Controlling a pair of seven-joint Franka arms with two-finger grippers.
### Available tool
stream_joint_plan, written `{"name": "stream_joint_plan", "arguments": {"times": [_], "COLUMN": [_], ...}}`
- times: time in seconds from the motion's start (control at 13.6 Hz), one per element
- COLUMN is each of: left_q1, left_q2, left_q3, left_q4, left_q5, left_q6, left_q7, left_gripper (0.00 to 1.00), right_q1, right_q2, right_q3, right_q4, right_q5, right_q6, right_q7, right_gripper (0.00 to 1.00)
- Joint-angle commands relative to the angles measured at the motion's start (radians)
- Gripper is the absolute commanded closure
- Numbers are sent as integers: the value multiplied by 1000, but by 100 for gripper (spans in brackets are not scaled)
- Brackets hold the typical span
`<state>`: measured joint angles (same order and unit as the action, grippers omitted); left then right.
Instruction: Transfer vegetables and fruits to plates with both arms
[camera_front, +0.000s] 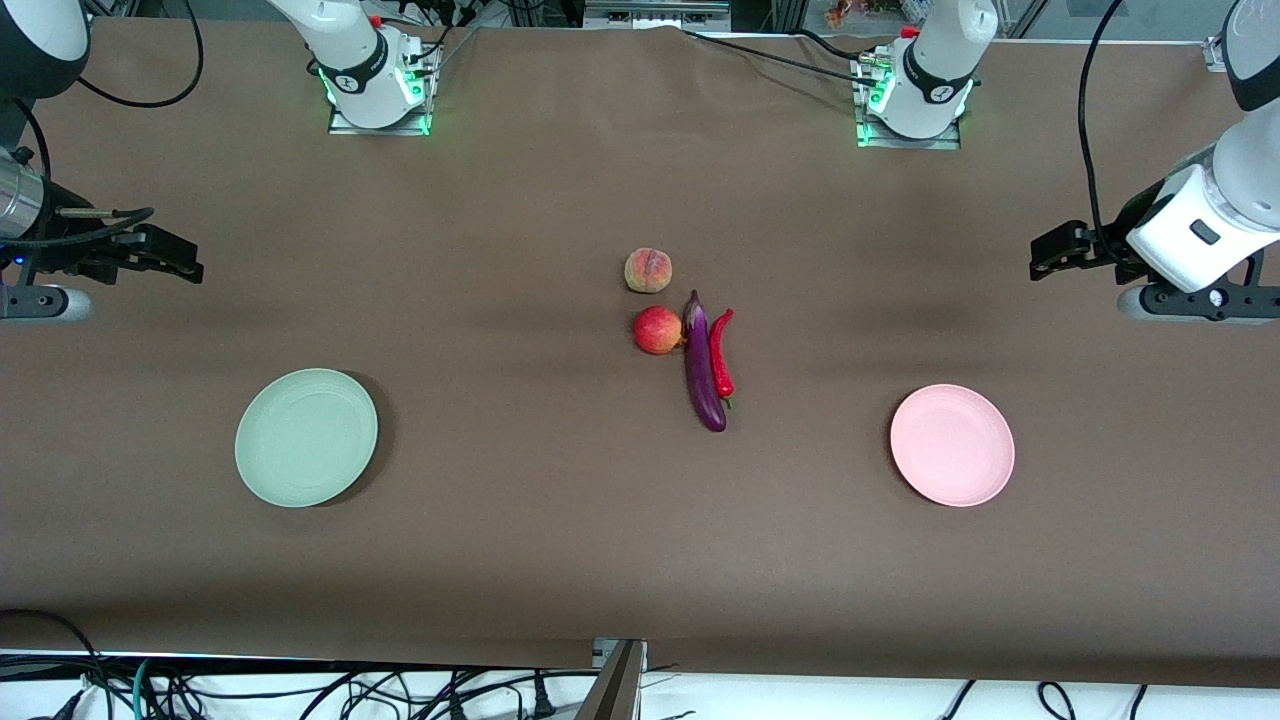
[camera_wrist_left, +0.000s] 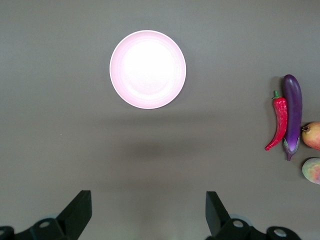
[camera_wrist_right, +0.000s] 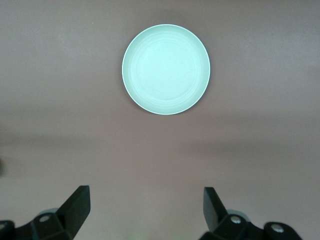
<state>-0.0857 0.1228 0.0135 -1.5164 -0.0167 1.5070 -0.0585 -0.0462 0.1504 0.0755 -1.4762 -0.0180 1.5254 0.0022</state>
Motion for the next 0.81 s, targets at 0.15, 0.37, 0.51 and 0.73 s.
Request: {"name": "stream_joint_plan", "arguments": {"times": [0.15,0.37,0.51,0.73], "left_q1": [-3,6,-5,-3], "left_q2": [9,11,12,12], "left_q3": [-3,-1,-4,-3], "left_q4": [16,16,16,16], "left_q5": [-2,-3,9,9], "left_q6": [-1,-1,-2,-2], "left_q7": [12,20,16,16], "left_gripper": [0,0,0,0], "right_q1": [-4,-4,-4,-4], "right_q2": [11,11,11,11], "right_q3": [3,3,3,3], "right_q4": [22,22,22,22], "right_q5": [-11,-11,-10,-10], "right_q6": [-4,-4,-4,-4], "right_q7": [-11,-11,-11,-11], "right_gripper": [0,0,0,0]}}
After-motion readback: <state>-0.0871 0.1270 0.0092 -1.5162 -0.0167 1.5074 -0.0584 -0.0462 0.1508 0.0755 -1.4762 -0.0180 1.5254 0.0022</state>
